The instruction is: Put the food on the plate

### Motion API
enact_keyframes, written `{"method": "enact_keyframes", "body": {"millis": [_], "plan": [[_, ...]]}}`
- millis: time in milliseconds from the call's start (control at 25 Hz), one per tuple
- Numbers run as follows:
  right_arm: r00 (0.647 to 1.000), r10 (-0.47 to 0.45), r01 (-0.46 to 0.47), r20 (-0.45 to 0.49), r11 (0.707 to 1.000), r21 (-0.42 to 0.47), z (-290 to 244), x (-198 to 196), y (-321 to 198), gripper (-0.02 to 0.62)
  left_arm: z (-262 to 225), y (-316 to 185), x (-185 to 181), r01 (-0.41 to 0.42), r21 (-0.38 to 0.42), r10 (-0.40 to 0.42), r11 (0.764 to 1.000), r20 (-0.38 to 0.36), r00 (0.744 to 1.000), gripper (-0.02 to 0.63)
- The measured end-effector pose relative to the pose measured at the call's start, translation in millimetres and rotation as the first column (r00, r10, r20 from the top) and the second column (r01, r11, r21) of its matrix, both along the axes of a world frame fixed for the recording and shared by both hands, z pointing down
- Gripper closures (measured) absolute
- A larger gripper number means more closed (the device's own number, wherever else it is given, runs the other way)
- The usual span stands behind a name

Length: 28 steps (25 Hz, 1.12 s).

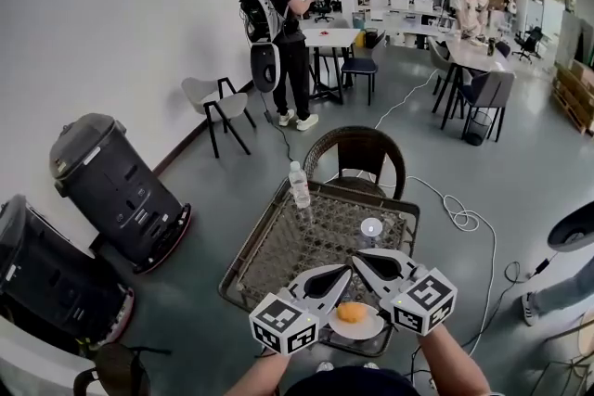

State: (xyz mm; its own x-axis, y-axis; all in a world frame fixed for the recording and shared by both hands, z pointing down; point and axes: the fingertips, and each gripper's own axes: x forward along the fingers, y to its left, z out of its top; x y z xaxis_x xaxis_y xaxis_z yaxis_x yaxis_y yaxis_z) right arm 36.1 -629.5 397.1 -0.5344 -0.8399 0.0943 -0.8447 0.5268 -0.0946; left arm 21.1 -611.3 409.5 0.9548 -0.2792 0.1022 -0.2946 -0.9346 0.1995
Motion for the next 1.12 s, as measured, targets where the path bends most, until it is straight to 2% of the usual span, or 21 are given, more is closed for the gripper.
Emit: {"method": "enact_keyframes", "body": {"millis": [400, 1120], "plan": [[0.999, -0.004, 0.004, 0.051, 1.0, -0.002, -4.6, 10.1, 4.7, 0.592, -4.6, 4.5, 6.1, 0.01, 0.015, -0.01, 1.0, -0.008, 1.0, 0.597], [0.996, -0.011, 0.012, 0.084, 1.0, -0.012, 0.5, 16.3, 11.3, 0.592, -2.0, 13.7, 10.9, 0.021, 0.019, -0.021, 1.0, 0.008, 1.0, 0.597]]}}
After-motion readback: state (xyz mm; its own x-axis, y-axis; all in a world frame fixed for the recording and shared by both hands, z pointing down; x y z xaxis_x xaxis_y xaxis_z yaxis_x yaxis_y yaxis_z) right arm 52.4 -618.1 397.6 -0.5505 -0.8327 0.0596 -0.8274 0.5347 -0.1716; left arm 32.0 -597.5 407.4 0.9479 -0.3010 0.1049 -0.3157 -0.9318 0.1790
